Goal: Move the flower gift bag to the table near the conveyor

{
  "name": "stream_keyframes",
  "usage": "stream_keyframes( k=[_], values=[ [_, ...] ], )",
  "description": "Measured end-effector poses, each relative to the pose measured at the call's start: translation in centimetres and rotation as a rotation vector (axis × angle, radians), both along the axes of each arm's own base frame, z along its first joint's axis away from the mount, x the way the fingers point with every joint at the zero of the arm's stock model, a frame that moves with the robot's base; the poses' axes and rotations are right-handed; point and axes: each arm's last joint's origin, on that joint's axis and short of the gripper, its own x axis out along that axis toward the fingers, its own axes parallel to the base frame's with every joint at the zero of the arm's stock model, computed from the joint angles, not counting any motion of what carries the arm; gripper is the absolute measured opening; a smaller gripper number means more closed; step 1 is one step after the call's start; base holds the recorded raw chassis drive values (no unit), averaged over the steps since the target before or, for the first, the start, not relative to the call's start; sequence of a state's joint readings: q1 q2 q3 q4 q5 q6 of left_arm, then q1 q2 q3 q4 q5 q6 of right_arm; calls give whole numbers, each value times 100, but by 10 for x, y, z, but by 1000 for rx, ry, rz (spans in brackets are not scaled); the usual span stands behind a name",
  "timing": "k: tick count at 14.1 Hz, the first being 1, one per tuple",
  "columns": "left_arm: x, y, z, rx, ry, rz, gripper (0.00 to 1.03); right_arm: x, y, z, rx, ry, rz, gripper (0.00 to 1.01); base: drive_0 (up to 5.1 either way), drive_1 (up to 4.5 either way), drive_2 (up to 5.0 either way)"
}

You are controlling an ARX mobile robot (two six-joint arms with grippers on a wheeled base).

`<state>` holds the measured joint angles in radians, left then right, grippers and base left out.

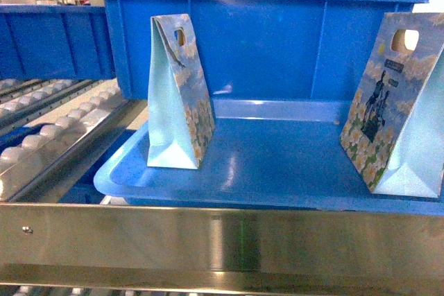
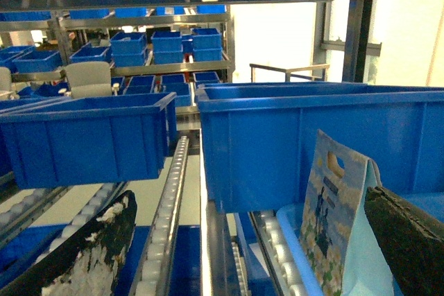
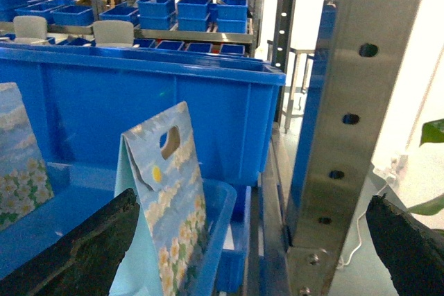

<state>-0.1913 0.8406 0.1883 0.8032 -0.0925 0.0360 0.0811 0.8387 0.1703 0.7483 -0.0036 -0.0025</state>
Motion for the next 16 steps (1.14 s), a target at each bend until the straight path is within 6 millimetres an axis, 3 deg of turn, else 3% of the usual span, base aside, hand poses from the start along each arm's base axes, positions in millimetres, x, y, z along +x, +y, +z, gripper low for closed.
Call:
stream_keyframes(
  k=[3,9,13,16],
  values=[
    [24,-4,15,-1,-25,-14,98,31,20,19,-8,-33,39,98,0,0,0],
    [24,-4,16,-2,-30,-12,98,35,25,24,-38,-42,36,98,0,0,0],
    [24,-4,16,-2,-30,-11,98,57,37,36,-55,-36,49,98,0,0,0],
    [24,-4,16,-1,-29,-11,98,85,47,38,-58,-2,62,98,0,0,0]
  ],
)
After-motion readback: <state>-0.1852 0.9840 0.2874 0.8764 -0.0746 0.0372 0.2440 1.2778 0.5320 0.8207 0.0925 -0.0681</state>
